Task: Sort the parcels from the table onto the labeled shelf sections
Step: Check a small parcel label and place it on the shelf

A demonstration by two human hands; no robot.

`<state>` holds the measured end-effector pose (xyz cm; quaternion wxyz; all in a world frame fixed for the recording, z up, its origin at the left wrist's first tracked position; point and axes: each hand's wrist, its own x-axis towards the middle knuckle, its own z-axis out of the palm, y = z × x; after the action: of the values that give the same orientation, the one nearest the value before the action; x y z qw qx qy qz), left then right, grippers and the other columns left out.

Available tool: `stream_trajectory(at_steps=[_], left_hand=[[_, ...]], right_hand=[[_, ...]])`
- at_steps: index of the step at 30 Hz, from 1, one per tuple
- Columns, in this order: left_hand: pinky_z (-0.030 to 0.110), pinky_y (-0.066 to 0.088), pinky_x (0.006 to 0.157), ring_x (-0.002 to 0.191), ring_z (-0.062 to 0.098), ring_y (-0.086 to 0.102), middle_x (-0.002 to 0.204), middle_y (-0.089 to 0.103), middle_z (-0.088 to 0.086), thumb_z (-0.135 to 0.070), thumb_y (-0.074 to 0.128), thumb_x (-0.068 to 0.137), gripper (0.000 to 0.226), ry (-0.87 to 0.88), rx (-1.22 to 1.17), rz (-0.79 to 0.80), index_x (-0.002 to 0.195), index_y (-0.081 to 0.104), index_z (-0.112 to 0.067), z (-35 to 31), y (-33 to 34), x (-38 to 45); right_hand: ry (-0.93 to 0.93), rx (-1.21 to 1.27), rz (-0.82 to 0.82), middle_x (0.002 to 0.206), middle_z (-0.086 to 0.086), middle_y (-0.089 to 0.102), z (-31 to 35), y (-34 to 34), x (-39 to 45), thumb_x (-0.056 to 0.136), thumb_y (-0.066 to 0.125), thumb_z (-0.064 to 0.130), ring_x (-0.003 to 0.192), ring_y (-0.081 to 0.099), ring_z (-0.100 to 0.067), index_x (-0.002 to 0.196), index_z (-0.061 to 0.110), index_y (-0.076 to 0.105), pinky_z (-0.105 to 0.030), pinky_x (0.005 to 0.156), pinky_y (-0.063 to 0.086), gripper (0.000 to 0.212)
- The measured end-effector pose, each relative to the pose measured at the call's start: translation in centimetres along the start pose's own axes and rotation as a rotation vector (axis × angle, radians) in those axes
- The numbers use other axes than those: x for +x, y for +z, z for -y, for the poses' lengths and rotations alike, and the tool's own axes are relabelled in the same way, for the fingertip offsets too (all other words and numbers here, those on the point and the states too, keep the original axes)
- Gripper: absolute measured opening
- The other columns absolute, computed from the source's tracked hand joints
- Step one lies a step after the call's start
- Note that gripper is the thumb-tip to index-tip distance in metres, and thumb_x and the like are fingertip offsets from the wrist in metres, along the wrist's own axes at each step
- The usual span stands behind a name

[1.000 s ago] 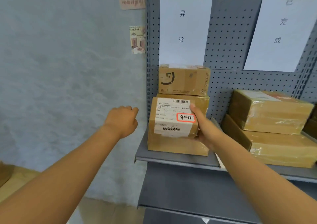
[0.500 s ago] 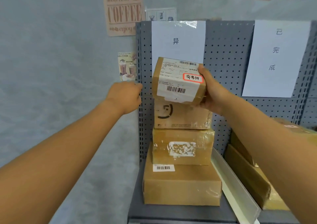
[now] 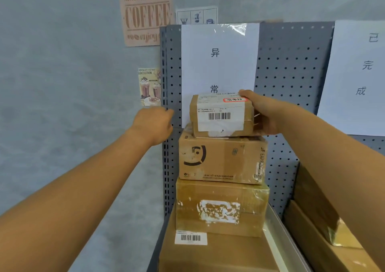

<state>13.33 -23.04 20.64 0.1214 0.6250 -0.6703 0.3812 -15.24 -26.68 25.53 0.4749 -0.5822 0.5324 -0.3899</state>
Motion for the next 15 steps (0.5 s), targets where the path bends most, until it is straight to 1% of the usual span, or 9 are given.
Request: stream_trajectory(at_steps=[3,5,7,8,9,11,12,13,15], left_hand=[[0.033,0.041,0.063,0.089,0.03,0.059,0.102,0.061,0.011,-0.025,0.044,0.097,0.022,-0.01,-0.001,0.028,0.107,0.055,-0.009,-0.2,0.3,0.2],[0.033,0.042,0.064,0.09,0.03,0.059,0.103,0.061,0.011,-0.026,0.044,0.097,0.024,-0.013,0.002,0.031,0.11,0.055,-0.009,-0.3,0.1,0.2],[0.032,0.04,0.064,0.092,0.03,0.06,0.105,0.063,0.01,-0.027,0.044,0.097,0.025,-0.019,0.013,0.03,0.112,0.056,-0.01,-0.1,-0.2,0.1],[0.032,0.04,0.064,0.092,0.029,0.06,0.105,0.063,0.009,-0.027,0.044,0.097,0.026,-0.025,0.017,0.031,0.113,0.056,-0.011,0.0,-0.4,-0.1],[0.032,0.04,0.065,0.093,0.029,0.061,0.107,0.064,0.008,-0.028,0.044,0.098,0.027,-0.033,0.017,0.033,0.115,0.056,-0.012,0.2,-0.7,-0.3],[0.035,0.045,0.07,0.097,0.029,0.061,0.111,0.064,0.008,-0.028,0.043,0.098,0.029,-0.052,0.01,0.049,0.12,0.056,-0.013,0.6,-1.3,-1.0],[0.036,0.047,0.073,0.099,0.03,0.061,0.114,0.064,0.008,-0.028,0.043,0.098,0.031,-0.063,0.008,0.059,0.122,0.055,-0.013,0.9,-1.8,-1.4],[0.037,0.049,0.076,0.101,0.03,0.061,0.116,0.064,0.008,-0.029,0.043,0.098,0.033,-0.077,0.01,0.07,0.124,0.055,-0.013,1.2,-2.2,-2.0],[0.037,0.05,0.077,0.101,0.03,0.061,0.116,0.063,0.009,-0.031,0.043,0.098,0.035,-0.105,0.026,0.084,0.125,0.054,-0.013,2.1,-3.1,-3.6]], right_hand=[[-0.017,-0.117,-0.079,0.113,-0.013,0.066,0.3,-0.5,0.7,0.085,0.059,0.059,0.096,0.067,-0.028,0.111,0.013,0.063,-0.041,0.083,0.058,0.053],[-0.096,-0.171,-0.17,0.119,-0.011,0.063,0.9,-0.5,0.6,0.091,0.055,0.054,0.102,0.063,-0.028,0.12,0.01,0.06,-0.04,0.089,0.052,0.052],[-0.243,-0.211,-0.257,0.128,-0.012,0.06,1.7,-0.3,0.1,0.096,0.052,0.045,0.107,0.06,-0.027,0.131,0.006,0.055,-0.039,0.088,0.047,0.052],[-0.345,-0.239,-0.291,0.129,-0.012,0.06,2.1,0.0,-0.3,0.097,0.052,0.04,0.106,0.06,-0.025,0.132,0.005,0.054,-0.036,0.087,0.047,0.049],[-0.46,-0.27,-0.316,0.124,-0.011,0.061,2.5,0.5,-0.7,0.098,0.052,0.035,0.099,0.061,-0.02,0.129,0.005,0.056,-0.03,0.081,0.048,0.044],[-0.676,-0.333,-0.334,0.111,-0.003,0.061,3.2,1.9,-1.8,0.096,0.054,0.03,0.082,0.055,-0.007,0.119,0.012,0.06,-0.018,0.064,0.041,0.03],[-0.758,-0.354,-0.322,0.108,0.0,0.06,3.6,2.9,-2.4,0.096,0.054,0.028,0.082,0.054,-0.006,0.118,0.014,0.06,-0.015,0.061,0.04,0.027],[-0.831,-0.374,-0.294,0.108,0.001,0.061,3.8,4.2,-3.0,0.095,0.054,0.026,0.085,0.056,-0.008,0.118,0.014,0.06,-0.014,0.065,0.043,0.026],[-0.982,-0.441,-0.217,0.114,-0.003,0.062,4.1,7.2,-4.1,0.095,0.055,0.022,0.1,0.058,-0.015,0.121,0.013,0.061,-0.021,0.084,0.046,0.028]])
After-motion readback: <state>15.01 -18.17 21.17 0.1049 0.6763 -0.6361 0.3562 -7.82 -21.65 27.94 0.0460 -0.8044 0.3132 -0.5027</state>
